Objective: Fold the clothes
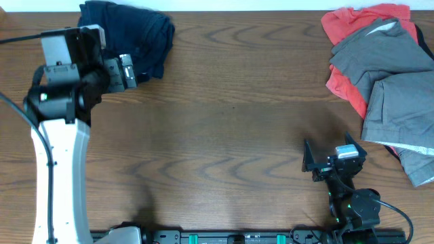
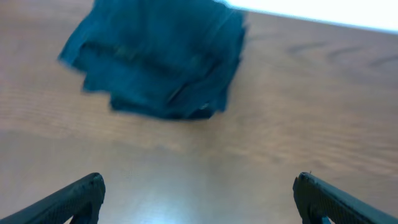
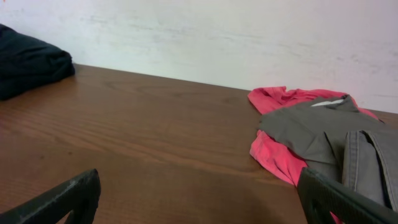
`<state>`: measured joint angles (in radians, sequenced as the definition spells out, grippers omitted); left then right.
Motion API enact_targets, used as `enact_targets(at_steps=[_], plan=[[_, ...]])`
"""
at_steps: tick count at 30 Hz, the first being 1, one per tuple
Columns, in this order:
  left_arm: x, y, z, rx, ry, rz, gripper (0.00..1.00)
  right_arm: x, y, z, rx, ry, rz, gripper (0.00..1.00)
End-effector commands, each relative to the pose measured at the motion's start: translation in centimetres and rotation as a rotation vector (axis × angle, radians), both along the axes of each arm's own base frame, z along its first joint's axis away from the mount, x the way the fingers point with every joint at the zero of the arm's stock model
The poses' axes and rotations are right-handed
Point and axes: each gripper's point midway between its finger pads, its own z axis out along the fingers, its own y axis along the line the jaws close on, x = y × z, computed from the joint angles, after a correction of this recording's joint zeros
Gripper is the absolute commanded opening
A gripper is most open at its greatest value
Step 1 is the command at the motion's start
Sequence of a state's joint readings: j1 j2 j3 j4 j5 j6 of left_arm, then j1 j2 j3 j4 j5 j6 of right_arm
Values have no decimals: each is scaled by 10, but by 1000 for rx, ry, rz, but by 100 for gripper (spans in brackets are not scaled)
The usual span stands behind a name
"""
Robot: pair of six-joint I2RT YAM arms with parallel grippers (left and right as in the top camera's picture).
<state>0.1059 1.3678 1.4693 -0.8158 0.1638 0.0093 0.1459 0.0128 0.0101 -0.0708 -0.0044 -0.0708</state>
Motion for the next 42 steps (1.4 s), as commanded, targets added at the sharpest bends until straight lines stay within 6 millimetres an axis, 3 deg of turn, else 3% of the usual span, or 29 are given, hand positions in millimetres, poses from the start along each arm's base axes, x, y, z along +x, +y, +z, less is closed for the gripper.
enact_targets(at_steps=[1, 9, 22, 30, 42], plan=[[-12, -23, 11, -51, -76, -117, 98, 0, -1, -1, -9, -2, -4, 99], [-34, -35, 14, -18, -326, -156, 98, 0, -1, -1, -9, -2, -4, 99], [-101, -40, -30, 78, -650, -185, 98, 0, -1, -1, -9, -2, -4, 99], [-118, -38, -65, 111, -707, -170, 98, 0, -1, -1, -9, -2, -4, 99], [-130, -38, -96, 128, -796, -166, 98, 0, -1, -1, -9, -2, -4, 99]])
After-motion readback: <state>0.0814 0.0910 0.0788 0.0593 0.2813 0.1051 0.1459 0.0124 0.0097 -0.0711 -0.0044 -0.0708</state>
